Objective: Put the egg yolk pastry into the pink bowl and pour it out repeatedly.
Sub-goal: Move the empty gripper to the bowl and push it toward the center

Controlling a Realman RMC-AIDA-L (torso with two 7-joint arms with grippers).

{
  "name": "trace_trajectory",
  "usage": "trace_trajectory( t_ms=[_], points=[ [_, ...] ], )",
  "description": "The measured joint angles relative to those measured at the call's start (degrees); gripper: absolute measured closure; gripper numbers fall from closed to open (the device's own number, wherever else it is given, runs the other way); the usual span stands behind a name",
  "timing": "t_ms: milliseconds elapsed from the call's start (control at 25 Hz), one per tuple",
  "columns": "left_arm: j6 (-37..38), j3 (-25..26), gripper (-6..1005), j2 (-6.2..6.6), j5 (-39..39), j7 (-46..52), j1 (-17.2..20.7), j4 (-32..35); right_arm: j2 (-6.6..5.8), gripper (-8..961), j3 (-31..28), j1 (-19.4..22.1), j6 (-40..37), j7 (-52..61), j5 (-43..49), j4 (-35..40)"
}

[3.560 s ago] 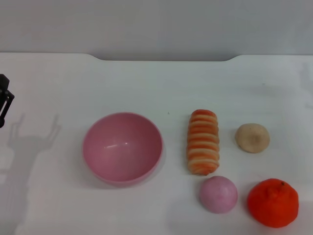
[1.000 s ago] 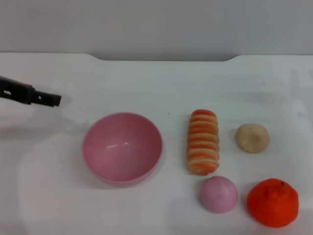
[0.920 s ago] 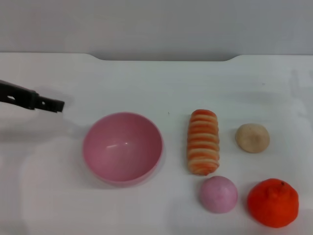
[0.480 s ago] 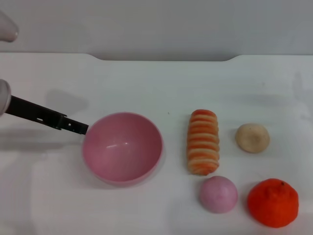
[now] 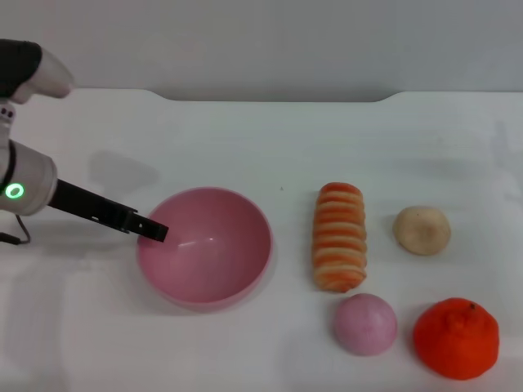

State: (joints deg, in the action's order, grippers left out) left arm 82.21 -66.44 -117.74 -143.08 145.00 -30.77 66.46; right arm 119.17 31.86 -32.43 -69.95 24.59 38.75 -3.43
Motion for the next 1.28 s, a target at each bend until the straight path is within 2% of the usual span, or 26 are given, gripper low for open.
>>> trace_trajectory(
  t_ms=[280,760,1280],
  points=[
    [-3.59,-5.7,167,-0.09,-0.2,-0.07,-1.37,-4.36,0.0,404,-0.23,-0.05,-0.02,0.02,0.01,0.0],
    [-3.44,-6.62,249,-0.25,-0.42,0.28,-2.53,-5.98,0.0,405,-0.22,-0.03,-0.02,0.19,0.01,0.0],
    [-1.97,-5.92,766,-0.2,-0.25,0.69,-2.97,-5.98,0.01,404,0.05,-0.2,-0.01,0.26,0.01,0.0]
  ],
)
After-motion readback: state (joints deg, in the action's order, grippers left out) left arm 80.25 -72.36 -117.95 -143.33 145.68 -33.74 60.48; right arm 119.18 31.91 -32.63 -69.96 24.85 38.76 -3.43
